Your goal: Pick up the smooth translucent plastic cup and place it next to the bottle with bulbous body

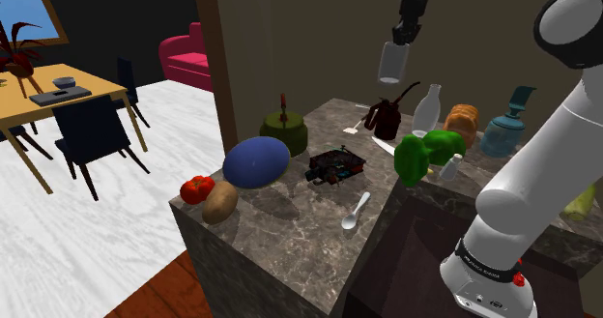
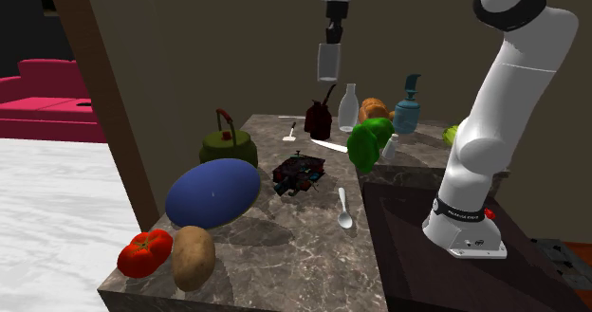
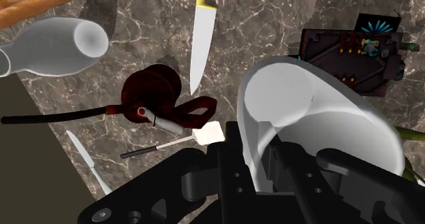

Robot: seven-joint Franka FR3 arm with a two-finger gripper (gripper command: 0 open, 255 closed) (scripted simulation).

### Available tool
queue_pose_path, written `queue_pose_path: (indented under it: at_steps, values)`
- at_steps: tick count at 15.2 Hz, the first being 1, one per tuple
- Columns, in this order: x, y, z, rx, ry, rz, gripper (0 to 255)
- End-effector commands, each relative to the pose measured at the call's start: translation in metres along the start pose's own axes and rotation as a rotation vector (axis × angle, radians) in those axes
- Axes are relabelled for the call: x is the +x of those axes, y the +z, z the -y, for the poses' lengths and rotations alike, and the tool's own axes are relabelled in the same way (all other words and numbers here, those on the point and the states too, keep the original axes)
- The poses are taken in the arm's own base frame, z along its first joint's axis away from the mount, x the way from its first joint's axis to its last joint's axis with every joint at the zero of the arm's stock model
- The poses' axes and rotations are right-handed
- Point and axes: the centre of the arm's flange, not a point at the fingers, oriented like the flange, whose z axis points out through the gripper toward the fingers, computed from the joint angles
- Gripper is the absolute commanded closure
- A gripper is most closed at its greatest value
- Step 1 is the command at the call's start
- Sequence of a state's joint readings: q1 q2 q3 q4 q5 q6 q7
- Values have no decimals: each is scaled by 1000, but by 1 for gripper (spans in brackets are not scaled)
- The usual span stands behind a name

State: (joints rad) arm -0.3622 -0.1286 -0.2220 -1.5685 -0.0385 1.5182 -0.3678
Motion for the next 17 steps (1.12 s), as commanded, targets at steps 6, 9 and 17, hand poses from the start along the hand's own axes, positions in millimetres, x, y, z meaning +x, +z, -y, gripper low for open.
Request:
queue_pose_path:
  at_steps: [6, 9, 17]
  values:
    - [-13, -2, -91, 0, -2, -1, 255]
    - [-18, -1, -130, 0, -2, -1, 255]
    - [-28, 17, -192, 0, -2, -1, 255]
